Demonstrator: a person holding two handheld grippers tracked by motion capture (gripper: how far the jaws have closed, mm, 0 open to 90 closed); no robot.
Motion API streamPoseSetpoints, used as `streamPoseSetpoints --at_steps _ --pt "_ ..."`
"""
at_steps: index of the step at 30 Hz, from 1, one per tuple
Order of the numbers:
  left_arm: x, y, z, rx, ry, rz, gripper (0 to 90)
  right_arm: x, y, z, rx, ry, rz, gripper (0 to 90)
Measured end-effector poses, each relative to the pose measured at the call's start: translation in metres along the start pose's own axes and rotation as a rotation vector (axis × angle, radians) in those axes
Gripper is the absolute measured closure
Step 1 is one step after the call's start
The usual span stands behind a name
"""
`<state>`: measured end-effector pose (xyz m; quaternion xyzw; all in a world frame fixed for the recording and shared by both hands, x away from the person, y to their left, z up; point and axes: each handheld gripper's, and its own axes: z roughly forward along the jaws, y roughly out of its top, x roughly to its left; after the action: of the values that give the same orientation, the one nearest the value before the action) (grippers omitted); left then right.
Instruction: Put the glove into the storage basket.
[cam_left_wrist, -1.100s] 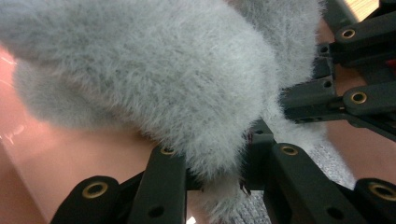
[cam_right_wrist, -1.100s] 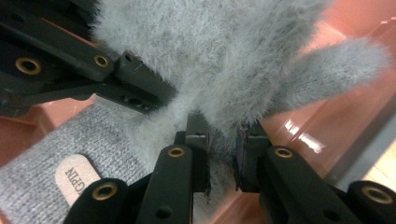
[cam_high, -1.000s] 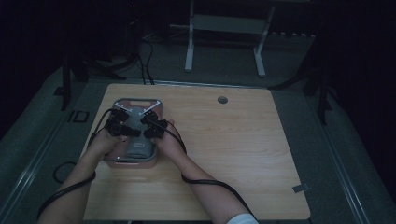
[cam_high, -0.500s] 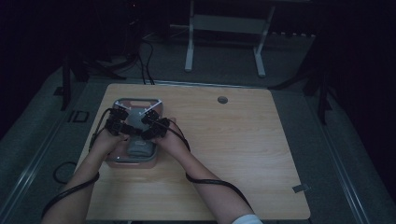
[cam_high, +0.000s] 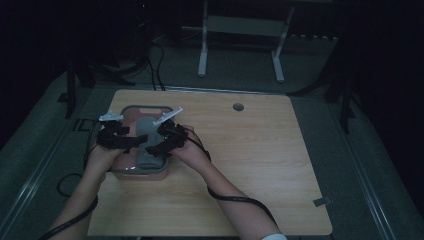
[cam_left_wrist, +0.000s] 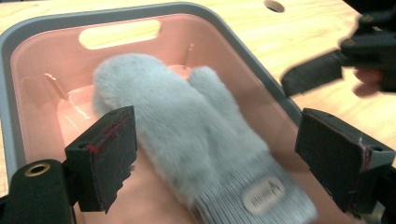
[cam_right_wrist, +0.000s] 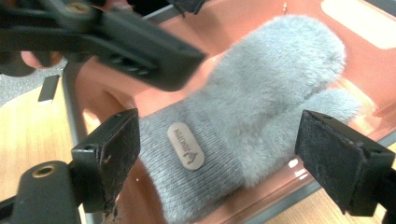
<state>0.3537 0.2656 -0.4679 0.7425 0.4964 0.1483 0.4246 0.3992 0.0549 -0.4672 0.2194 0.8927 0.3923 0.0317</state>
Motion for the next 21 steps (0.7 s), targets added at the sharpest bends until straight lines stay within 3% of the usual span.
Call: streamPoseSetpoints --at_steps 3,5,10,12,13,17,21 --pt "-0.010 -0.009 -0.010 -0.018 -0.034 0.035 13.7 0.003 -0.006 -0.005 0.004 -0.005 -0.044 14.1" --pt "-0.018 -0.016 -0.016 -0.032 -0.082 0.036 13.7 0.004 -0.011 -0.008 0.001 -0.001 -0.051 14.1" --pt "-0.042 -0.031 -0.024 -0.070 -0.128 0.105 14.1 0.007 -0.024 -0.017 -0.013 0.001 -0.062 14.4" --pt "-0.048 -0.034 -0.026 -0.072 -0.141 0.123 14.4 0.008 -0.027 -0.019 -0.016 0.002 -0.064 14.4" --pt "-0.058 -0.040 -0.028 -0.079 -0.164 0.157 14.4 0.009 -0.030 -0.021 -0.020 0.002 -0.070 14.4" --pt "-0.074 -0.053 -0.029 -0.076 -0.202 0.180 14.4 0.013 -0.042 -0.030 -0.034 0.008 -0.070 14.3" --pt "-0.089 -0.070 -0.027 -0.081 -0.243 0.229 14.4 0.015 -0.058 -0.035 -0.038 0.015 -0.069 14.4"
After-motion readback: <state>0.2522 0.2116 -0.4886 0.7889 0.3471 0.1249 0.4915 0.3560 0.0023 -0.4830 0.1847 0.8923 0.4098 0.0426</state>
